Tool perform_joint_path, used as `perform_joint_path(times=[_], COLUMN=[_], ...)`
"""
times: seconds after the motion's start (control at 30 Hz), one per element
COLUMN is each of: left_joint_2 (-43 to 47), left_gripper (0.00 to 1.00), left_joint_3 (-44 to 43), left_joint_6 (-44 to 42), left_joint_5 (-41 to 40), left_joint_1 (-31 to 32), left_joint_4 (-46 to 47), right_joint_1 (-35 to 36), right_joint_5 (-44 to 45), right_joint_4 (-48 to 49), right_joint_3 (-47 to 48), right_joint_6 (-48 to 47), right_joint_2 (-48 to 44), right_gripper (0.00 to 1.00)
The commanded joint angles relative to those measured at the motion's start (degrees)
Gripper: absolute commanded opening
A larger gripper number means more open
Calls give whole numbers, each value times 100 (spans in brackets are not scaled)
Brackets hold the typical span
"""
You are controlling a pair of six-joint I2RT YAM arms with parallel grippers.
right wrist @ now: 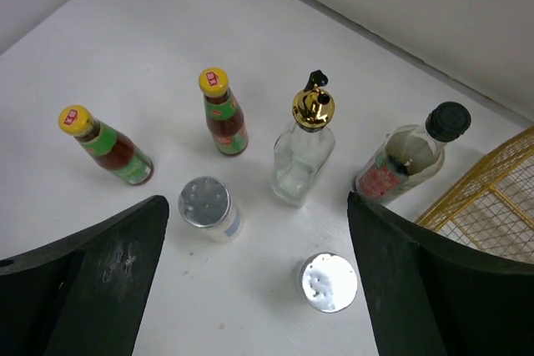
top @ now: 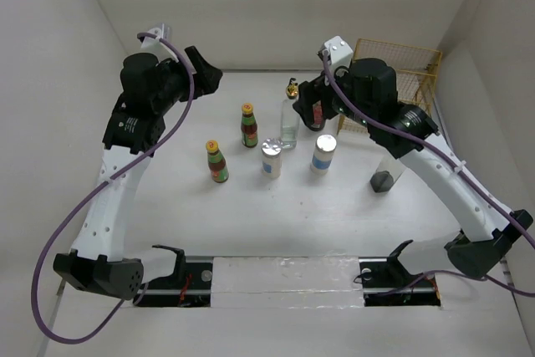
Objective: Organize the condiment bottles
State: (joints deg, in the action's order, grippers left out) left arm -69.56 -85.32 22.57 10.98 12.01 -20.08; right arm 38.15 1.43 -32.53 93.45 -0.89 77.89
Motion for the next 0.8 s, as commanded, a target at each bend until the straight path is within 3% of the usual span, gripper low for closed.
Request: perform_joint_path(times=[0.0, 0.07, 0.1, 0.17, 0.2, 0.23, 0.3, 0.33, 0.37, 0.4, 0.5, 0.63, 0.77], left_joint_2=[136, 136, 136, 75, 74, 22, 21, 21, -40, -40, -40, -40, 30], left_gripper=[78, 75, 70, 40, 13, 5, 2, 5, 19, 29, 54, 62, 65], left_joint_3=[-143, -143, -143, -143, -195, -248, -248, -309, -310, -310, -248, -21, 138], left_joint_6=[55, 55, 55, 2, 2, 2, -51, -51, -51, -51, -51, 2, 90], left_joint_5=[150, 150, 245, 246, 246, 194, 89, 88, 88, 88, 167, 273, 150], left_joint_1=[3, 3, 3, 3, 3, 3, 3, 3, 3, 3, 3, 3, 135], left_joint_4=[364, 364, 416, 469, 469, 469, 417, 417, 356, 355, 355, 302, 302], right_joint_1=[-45, -97, -97, -150, -150, -202, -203, -203, -264, -325, -448, -510, -571], right_joint_5=[-29, -29, -29, 32, 33, 33, 33, 33, -72, -177, -503, -688, -741], right_joint_4=[212, 335, 388, 511, 511, 511, 511, 607, 773, 862, 1301, 1758, 2128], right_joint_3=[-116, -274, -275, -354, -354, -406, -529, -617, -704, -888, -1231, -1356, -1303], right_joint_6=[97, 97, 97, 158, 159, 159, 159, 159, 159, 159, 159, 107, -26], right_joint_2=[-195, -265, -265, -265, -265, -265, -204, -204, -204, -204, -143, 138, 569], right_gripper=[93, 69, 46, 0, 0, 0, 3, 13, 26, 51, 78, 86, 87])
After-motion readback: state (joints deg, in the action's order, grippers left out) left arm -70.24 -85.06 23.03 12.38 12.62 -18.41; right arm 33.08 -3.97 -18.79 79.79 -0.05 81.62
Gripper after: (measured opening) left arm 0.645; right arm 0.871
